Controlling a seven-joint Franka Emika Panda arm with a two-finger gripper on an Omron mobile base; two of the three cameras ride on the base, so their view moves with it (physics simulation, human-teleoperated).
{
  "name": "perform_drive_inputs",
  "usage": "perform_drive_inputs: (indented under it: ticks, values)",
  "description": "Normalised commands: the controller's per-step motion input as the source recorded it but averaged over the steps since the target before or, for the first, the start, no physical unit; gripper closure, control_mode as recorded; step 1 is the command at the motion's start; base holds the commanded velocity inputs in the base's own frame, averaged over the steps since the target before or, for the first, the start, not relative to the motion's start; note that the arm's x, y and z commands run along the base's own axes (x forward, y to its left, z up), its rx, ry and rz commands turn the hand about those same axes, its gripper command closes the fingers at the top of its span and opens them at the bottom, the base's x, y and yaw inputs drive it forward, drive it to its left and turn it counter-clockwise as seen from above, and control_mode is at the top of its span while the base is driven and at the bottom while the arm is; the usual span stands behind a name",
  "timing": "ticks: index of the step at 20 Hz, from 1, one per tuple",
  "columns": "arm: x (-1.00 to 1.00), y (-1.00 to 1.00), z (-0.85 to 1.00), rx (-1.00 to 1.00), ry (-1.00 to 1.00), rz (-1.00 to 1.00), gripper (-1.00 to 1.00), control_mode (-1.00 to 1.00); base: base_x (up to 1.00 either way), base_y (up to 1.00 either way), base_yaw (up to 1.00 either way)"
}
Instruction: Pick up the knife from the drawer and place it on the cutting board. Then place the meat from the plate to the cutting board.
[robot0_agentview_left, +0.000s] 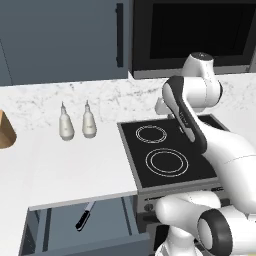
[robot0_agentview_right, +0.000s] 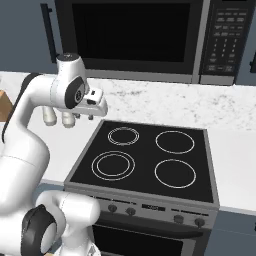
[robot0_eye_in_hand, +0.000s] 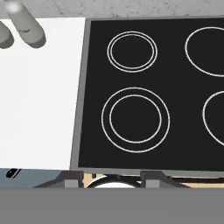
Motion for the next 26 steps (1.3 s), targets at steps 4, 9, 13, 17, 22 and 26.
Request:
perform_drive_inputs:
  ticks: [4,9,13,17,22,26]
  values:
    - [-0.22,0.0,0.0,0.0,0.0,0.0,-1.0,-1.0,0.0,0.0,0.0]
    - [-0.77,0.0,0.0,-0.01,-0.09,0.0,-1.0,-1.0,0.0,0.0,0.0]
    - [-0.94,0.01,0.0,0.0,-0.06,0.0,-1.0,-1.0,0.0,0.0,0.0]
    - [-0.87,0.0,-0.01,0.0,0.0,0.0,-1.0,-1.0,0.0,0.0,0.0]
    - [-0.74,0.0,0.0,0.0,-0.01,0.0,-1.0,-1.0,0.0,0.0,0.0]
    - [-0.64,-0.02,0.0,0.0,-0.02,0.0,-1.0,-1.0,0.0,0.0,0.0]
